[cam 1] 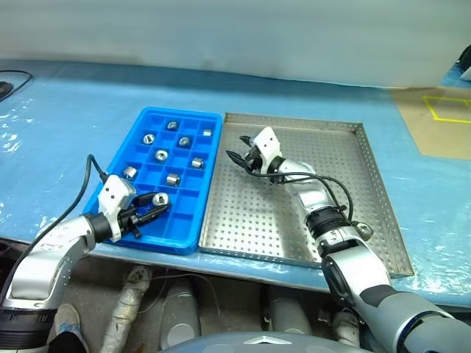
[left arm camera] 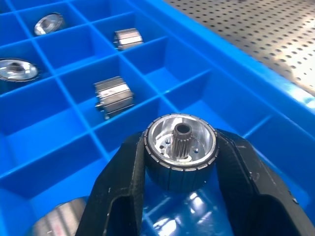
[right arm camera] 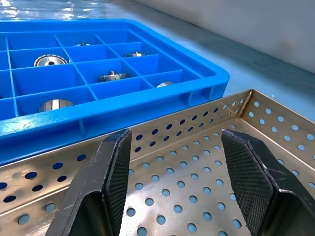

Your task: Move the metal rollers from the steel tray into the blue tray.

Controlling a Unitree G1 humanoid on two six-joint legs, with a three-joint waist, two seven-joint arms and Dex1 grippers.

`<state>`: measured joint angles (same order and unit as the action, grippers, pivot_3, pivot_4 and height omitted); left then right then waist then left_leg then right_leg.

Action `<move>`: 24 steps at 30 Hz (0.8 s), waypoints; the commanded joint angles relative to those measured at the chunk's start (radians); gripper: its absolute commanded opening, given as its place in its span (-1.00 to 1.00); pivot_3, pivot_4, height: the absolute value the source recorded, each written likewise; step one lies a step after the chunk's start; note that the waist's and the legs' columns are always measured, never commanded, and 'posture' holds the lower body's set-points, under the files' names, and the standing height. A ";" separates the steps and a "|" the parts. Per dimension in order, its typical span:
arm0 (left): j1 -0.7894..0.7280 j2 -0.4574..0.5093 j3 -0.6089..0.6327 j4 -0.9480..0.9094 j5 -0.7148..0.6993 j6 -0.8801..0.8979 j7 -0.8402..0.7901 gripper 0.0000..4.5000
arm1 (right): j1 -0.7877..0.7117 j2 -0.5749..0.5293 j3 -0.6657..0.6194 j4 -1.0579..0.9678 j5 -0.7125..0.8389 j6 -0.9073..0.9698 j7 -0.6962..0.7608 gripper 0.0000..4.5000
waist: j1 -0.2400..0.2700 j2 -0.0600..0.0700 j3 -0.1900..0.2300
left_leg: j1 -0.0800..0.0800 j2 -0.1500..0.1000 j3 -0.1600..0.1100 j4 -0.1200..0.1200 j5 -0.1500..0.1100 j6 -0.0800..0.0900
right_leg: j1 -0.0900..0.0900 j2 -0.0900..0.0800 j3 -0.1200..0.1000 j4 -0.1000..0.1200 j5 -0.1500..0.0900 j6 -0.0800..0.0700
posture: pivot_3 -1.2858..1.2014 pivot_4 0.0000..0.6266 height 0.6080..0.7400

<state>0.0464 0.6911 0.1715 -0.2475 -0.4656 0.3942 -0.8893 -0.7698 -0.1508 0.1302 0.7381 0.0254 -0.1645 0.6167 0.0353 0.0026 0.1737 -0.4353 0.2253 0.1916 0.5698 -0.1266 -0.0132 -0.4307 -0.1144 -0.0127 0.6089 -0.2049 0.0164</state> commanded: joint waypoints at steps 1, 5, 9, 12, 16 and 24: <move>0.039 0.027 0.013 -0.009 -0.016 -0.005 -0.050 -0.25 | -0.014 0.006 -0.013 -0.003 0.007 -0.028 0.005 0.36 | -0.001 0.000 0.000 | 0.000 0.001 0.001 -0.001 0.000 -0.001 | -0.002 0.002 0.003 0.000 0.000 -0.001 | -0.02 -0.52 1.00; 0.059 0.045 -0.002 0.020 0.024 -0.042 -0.060 -0.25 | -0.006 0.007 -0.013 -0.008 0.007 -0.028 0.005 0.36 | -0.002 0.000 0.000 | 0.002 0.003 0.006 -0.003 0.001 -0.001 | -0.005 0.005 0.010 0.000 0.000 -0.001 | -0.02 -0.52 1.00; 0.054 0.044 0.029 0.040 0.011 -0.051 -0.051 -0.25 | -0.006 0.003 -0.016 -0.004 0.007 -0.029 0.005 0.36 | -0.001 0.000 0.000 | 0.005 0.003 0.011 -0.005 0.001 -0.001 | -0.005 0.005 0.013 0.000 0.000 -0.002 | -0.02 -0.52 1.00; 0.072 0.066 0.051 0.030 -0.013 -0.035 -0.077 -0.25 | -0.005 0.001 -0.016 -0.001 0.006 -0.030 0.006 0.36 | -0.005 0.000 0.000 | 0.009 0.004 0.014 -0.006 0.001 -0.001 | -0.005 0.005 0.014 0.001 0.000 -0.002 | -0.02 -0.52 1.00; 0.113 0.094 0.062 0.005 -0.036 -0.006 -0.103 -0.25 | -0.006 0.006 -0.013 0.009 0.002 -0.036 0.001 0.36 | -0.011 0.000 0.000 | 0.012 0.005 0.014 -0.006 0.001 -0.002 | -0.005 0.006 0.015 0.002 0.000 -0.003 | -0.01 -0.52 1.00; 0.092 0.063 0.025 -0.048 -0.046 0.026 -0.067 0.79 | -0.023 0.013 -0.015 0.023 0.003 -0.040 0.012 0.36 | -0.009 0.000 0.000 | 0.013 0.005 0.015 -0.007 0.001 -0.002 | -0.004 0.006 0.015 0.001 0.001 -0.003 | 0.00 -0.52 1.00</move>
<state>0.1422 0.7746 0.2302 -0.2686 -0.5207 0.4142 -0.9719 -0.7698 -0.1399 0.1291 0.7705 0.0206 -0.1797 0.6267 0.0262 0.0023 0.1734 -0.4219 0.2295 0.2067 0.5625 -0.1259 -0.0156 -0.4348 -0.1081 0.0026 0.6101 -0.2044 0.0134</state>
